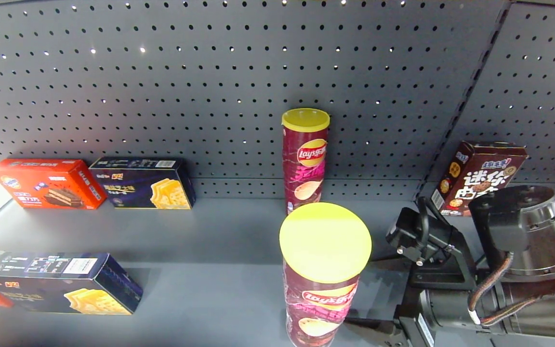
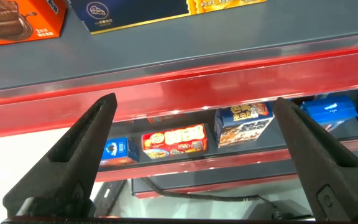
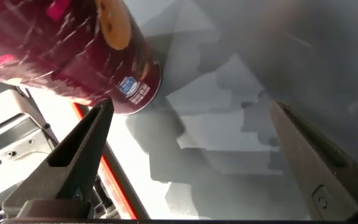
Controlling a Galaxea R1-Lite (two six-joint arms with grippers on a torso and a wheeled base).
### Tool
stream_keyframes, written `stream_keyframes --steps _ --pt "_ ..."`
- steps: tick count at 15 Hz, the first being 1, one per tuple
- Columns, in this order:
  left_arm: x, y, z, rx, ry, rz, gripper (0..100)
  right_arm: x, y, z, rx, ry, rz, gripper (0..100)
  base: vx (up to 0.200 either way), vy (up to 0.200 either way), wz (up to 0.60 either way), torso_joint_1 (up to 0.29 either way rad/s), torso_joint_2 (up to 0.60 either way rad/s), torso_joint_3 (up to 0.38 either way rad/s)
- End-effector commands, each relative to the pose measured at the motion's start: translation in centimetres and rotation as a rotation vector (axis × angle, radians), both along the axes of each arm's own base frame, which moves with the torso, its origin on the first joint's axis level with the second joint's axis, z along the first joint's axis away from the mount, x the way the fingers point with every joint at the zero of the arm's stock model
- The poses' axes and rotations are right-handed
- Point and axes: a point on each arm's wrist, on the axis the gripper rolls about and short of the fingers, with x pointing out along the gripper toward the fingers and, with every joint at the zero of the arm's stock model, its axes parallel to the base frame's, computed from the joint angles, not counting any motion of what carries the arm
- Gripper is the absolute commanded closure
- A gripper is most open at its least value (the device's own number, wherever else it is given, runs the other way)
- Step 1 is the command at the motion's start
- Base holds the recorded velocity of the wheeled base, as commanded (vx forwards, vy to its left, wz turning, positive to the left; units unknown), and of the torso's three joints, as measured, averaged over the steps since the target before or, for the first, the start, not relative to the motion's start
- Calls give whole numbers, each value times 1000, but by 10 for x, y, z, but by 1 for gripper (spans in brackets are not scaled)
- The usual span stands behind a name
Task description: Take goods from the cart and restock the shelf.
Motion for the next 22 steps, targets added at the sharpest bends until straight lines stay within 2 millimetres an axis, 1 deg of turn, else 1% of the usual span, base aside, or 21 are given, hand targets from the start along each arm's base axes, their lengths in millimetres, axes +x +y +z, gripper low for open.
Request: stream_keyframes --steps 1,4,6,18,19,21,22 --pt "0 0 0 -1 1 1 0 -4 -1 -1 0 0 8 0 0 0 0 0 0 0" --pt "0 0 0 -12 1 11 0 -11 -9 -4 -5 4 4 0 0 0 0 0 0 0" --pt "0 0 0 -12 1 11 0 -12 -13 -7 -11 11 -4 0 0 0 0 0 0 0" --pt "0 0 0 -18 2 14 0 -9 -9 -4 -6 5 -4 0 0 0 0 0 0 0" --pt "0 0 0 -18 2 14 0 -9 -9 -3 -1 -1 -5 0 0 0 0 0 0 0" --pt "0 0 0 -18 2 16 0 -7 -13 7 31 -48 -38 0 0 0 0 0 0 0" --pt "0 0 -1 -17 3 16 0 -3 -22 24 81 -106 -83 0 0 0 0 0 0 0"
